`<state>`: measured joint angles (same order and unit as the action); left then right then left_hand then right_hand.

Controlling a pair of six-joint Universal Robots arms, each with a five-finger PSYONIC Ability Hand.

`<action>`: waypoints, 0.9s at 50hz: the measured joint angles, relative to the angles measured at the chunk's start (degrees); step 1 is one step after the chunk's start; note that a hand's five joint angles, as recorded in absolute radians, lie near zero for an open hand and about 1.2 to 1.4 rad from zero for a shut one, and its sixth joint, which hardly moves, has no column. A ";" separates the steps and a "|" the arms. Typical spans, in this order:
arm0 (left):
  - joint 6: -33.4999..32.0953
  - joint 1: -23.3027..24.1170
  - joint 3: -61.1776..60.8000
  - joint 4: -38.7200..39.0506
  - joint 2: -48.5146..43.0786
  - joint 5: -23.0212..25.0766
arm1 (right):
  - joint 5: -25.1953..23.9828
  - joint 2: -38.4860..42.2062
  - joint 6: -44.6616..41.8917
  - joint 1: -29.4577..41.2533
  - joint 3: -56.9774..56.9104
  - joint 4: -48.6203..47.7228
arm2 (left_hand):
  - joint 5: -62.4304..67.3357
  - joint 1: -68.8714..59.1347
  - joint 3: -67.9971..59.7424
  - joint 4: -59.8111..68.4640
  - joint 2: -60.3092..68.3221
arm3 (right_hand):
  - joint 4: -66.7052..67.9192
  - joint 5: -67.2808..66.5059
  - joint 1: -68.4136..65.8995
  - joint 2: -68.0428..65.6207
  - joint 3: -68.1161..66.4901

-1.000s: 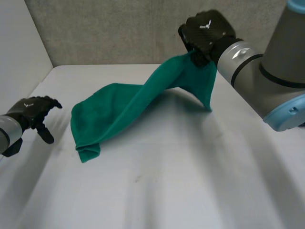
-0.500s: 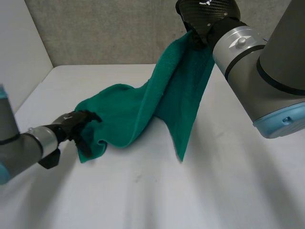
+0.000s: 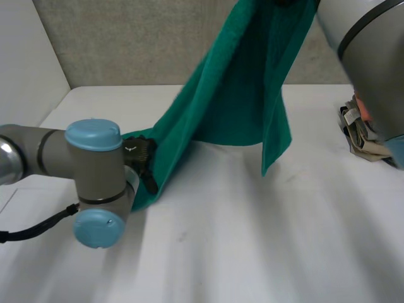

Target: Fold the laundry.

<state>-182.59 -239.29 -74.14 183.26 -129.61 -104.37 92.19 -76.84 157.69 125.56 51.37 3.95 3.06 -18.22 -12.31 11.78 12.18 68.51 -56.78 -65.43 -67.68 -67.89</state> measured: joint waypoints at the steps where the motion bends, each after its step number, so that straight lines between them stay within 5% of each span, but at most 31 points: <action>1: -0.30 0.19 1.00 -0.14 -0.79 -0.86 | -0.04 -0.59 0.47 -0.15 0.09 0.06 | 0.01 0.00 0.00 0.00 0.00 | 0.00 0.00 0.00 0.00 0.00; 14: -4.07 0.84 1.61 -3.50 -0.06 -4.71 | -0.87 -0.20 -0.19 -1.30 2.88 -0.21 | 15.78 -10.81 -16.32 17.06 16.50 | 0.00 0.00 0.00 0.00 0.00; 22: -11.60 -2.84 -7.45 -3.37 9.70 0.96 | -0.92 2.86 -2.42 -3.29 5.81 -0.71 | 6.83 -2.91 -8.41 8.56 8.63 | 0.00 0.00 0.00 -0.01 -0.01; 31: -23.71 -6.24 -18.72 -2.31 15.89 12.87 | -2.31 3.26 -2.21 -6.71 11.25 -2.57 | 7.15 -2.93 -8.47 8.67 8.67 | 0.01 0.00 0.00 0.00 0.00; 45: -25.01 -6.85 -18.52 -0.09 10.07 12.16 | -3.69 2.95 -1.62 -8.28 16.53 -5.35 | 10.06 -4.27 -10.35 10.96 10.37 | 0.01 0.00 0.00 0.00 0.00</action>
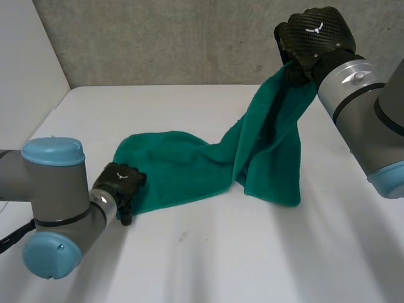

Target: Fold the laundry.

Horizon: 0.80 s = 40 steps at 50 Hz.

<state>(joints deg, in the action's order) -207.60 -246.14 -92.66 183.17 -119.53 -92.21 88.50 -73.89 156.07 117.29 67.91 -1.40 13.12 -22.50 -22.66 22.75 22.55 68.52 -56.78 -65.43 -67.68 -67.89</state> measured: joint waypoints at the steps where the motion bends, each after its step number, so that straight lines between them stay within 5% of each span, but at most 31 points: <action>1: 0.01 0.00 0.17 0.45 -0.31 -0.15 | -0.04 0.00 0.00 -0.03 0.18 -0.03 | 0.00 0.00 0.00 0.00 0.00 | 0.00 0.00 0.00 0.00 0.00; 34: -3.71 -0.55 9.99 3.53 -9.37 -2.08 | -0.86 -0.02 -0.16 -0.19 4.87 -2.58 | 2.32 -11.28 -10.21 10.37 10.48 | 0.00 0.00 0.00 -0.01 0.00; 40: -3.50 -0.84 12.70 3.53 -10.40 -2.19 | -0.86 -0.02 -0.30 -0.25 5.14 -2.76 | 39.37 -42.42 -40.46 40.66 41.34 | 0.00 0.00 0.00 0.00 0.00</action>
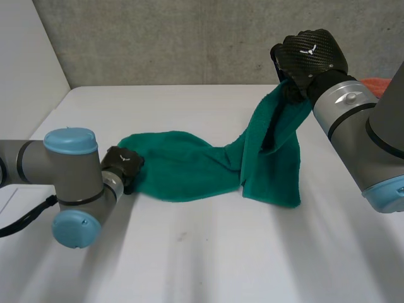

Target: Fold the laundry.

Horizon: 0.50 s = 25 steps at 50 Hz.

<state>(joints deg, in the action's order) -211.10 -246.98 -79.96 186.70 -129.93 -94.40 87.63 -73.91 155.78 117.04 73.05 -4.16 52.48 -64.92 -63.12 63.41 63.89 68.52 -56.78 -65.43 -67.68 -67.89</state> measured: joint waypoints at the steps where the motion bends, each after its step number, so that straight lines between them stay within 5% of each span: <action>1: 0.03 -0.04 0.21 0.02 -0.03 0.00 | 0.00 0.00 0.00 -0.03 0.01 0.00 | 1.39 -0.87 -1.67 1.32 1.21 | 0.00 0.00 0.00 0.00 0.00; 15: 3.64 -2.55 -1.01 -1.11 8.33 3.71 | -0.27 -1.32 -0.61 -3.38 0.02 0.96 | 3.74 -1.45 -4.77 5.08 4.51 | 0.00 0.00 0.00 -0.01 0.00; 25: 8.25 -12.97 -3.07 -11.05 36.09 12.53 | -5.36 -7.58 -13.68 -12.85 -2.20 14.20 | 3.74 -1.45 -4.77 5.29 4.54 | 0.00 0.00 0.00 0.00 -0.29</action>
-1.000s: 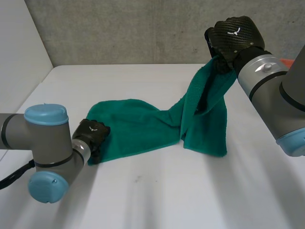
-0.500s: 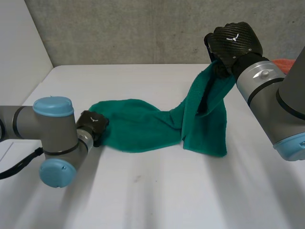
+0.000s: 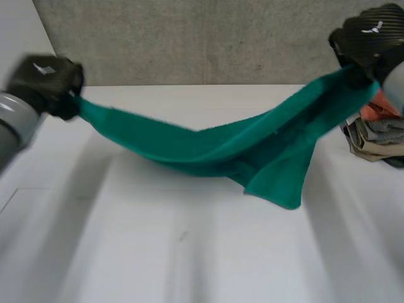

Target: Fold the laundry.

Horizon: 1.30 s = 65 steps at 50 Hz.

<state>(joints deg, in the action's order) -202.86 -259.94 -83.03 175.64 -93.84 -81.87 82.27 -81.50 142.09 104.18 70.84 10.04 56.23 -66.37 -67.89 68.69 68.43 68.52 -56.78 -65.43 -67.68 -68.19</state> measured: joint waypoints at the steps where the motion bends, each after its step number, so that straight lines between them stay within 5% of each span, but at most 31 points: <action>1: 0.08 -0.33 0.09 -0.30 0.44 0.35 | -0.18 -0.04 -0.45 -0.26 -0.08 0.52 | 0.00 0.00 0.00 0.00 0.00 | 0.00 0.00 0.00 0.00 0.00; 6: 0.81 -4.55 3.24 -5.24 -0.06 4.27 | -1.60 2.75 -6.10 -3.47 -1.86 8.00 | 0.00 0.00 0.00 0.01 0.00 | 0.01 -0.01 0.00 0.00 0.00; 15: -1.75 -4.04 15.74 -8.79 -18.14 1.17 | 2.30 16.56 -5.98 -2.27 -7.83 5.24 | 0.00 0.00 -0.32 0.02 0.07 | 0.04 0.00 0.00 0.00 0.00; 25: 2.73 -1.44 50.97 -6.02 -37.21 -4.25 | 11.04 31.13 2.12 1.24 -27.58 -24.65 | -0.01 0.00 -0.38 0.08 0.11 | 0.17 0.00 0.00 0.00 -0.01; 34: 21.58 -1.30 72.37 2.19 -39.65 -8.10 | 15.87 32.90 10.29 1.50 -33.88 -48.61 | -0.01 0.00 -0.52 0.24 0.25 | 0.19 -0.49 0.00 0.00 -0.01; 49: 21.70 -1.55 49.29 3.45 -38.54 -7.81 | 6.68 31.18 14.32 -0.63 -17.43 -37.54 | 0.00 0.00 -0.52 0.24 0.26 | 0.20 -1.45 0.00 0.00 -0.01; 60: 13.32 -1.87 27.72 3.36 -41.40 -3.27 | -0.05 34.85 11.19 -2.20 -4.94 -26.42 | 0.00 0.00 -0.52 0.24 0.27 | 0.22 -1.47 0.00 0.00 -0.01; 65: 8.83 -2.68 20.81 3.25 -40.37 -1.15 | -1.57 35.15 6.67 -3.76 -3.12 -14.31 | 0.00 0.00 -0.52 0.24 0.28 | 0.22 -1.46 0.00 0.00 -0.01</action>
<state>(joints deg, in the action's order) -194.02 -262.62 -62.22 178.89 -134.21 -83.01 80.70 -46.35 148.77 100.42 67.73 -4.27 56.23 -66.37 -68.41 68.94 68.71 68.74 -58.24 -65.43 -67.69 -68.20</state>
